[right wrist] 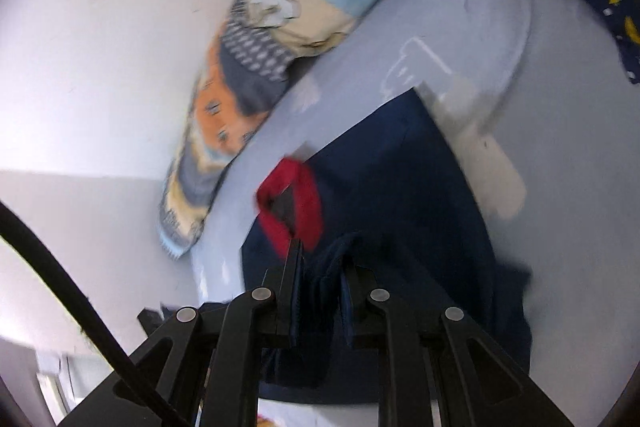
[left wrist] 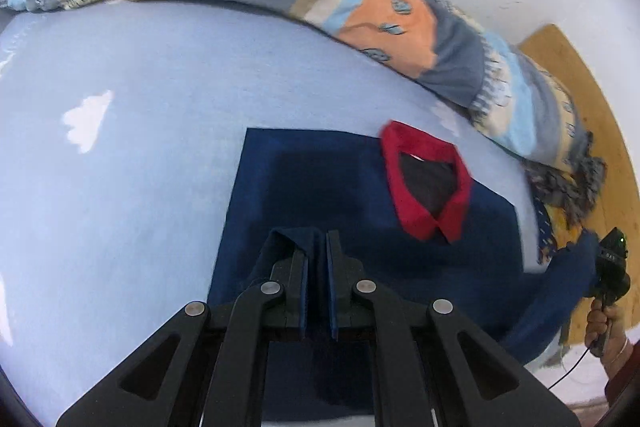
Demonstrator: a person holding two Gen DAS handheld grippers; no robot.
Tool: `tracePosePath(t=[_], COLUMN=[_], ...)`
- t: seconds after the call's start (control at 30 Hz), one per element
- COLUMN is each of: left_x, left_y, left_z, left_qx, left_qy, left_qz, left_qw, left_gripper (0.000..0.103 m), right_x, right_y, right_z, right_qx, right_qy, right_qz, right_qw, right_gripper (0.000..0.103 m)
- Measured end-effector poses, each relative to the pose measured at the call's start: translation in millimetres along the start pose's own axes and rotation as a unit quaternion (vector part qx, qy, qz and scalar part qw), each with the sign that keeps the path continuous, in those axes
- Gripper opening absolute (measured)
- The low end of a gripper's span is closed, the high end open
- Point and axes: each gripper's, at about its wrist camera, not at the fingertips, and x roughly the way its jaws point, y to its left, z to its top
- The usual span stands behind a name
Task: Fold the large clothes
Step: 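Lay the hem down near the collar and open both tools, then move both tools back over the folded jacket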
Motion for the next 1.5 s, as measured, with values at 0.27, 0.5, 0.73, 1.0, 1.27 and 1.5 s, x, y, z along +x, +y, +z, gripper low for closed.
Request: tracePosePath(t=[0.27, 0.5, 0.73, 1.0, 1.27, 1.5], left_x=[80, 73, 52, -10, 85, 134], left_y=[20, 33, 86, -14, -80, -28], left_z=[40, 49, 45, 14, -10, 39], left_qx=[-0.018, -0.055, -0.235, 0.076, 0.217, 0.11], left_qy=[0.071, 0.061, 0.023, -0.121, -0.098, 0.016], left_qz=[0.048, 0.009, -0.085, 0.166, 0.228, 0.222], left_qw=[0.9962, 0.9965, 0.9679, 0.9757, 0.9442, 0.9688], left_gripper=[0.013, 0.02, 0.067, 0.067, 0.069, 0.08], right_x=[89, 73, 43, 69, 149, 170], right_y=[-49, -18, -40, 30, 49, 26], right_z=[68, 86, 84, 44, 40, 70], right_qx=[0.126, 0.058, 0.113, -0.139, -0.245, -0.182], right_qy=[0.003, 0.005, -0.045, -0.015, 0.02, 0.074], right_qz=[-0.038, -0.028, 0.063, -0.142, -0.264, -0.31], right_qw=[0.991, 0.998, 0.991, 0.98, 0.933, 0.93], right_gripper=[0.051, 0.068, 0.08, 0.064, 0.045, 0.041])
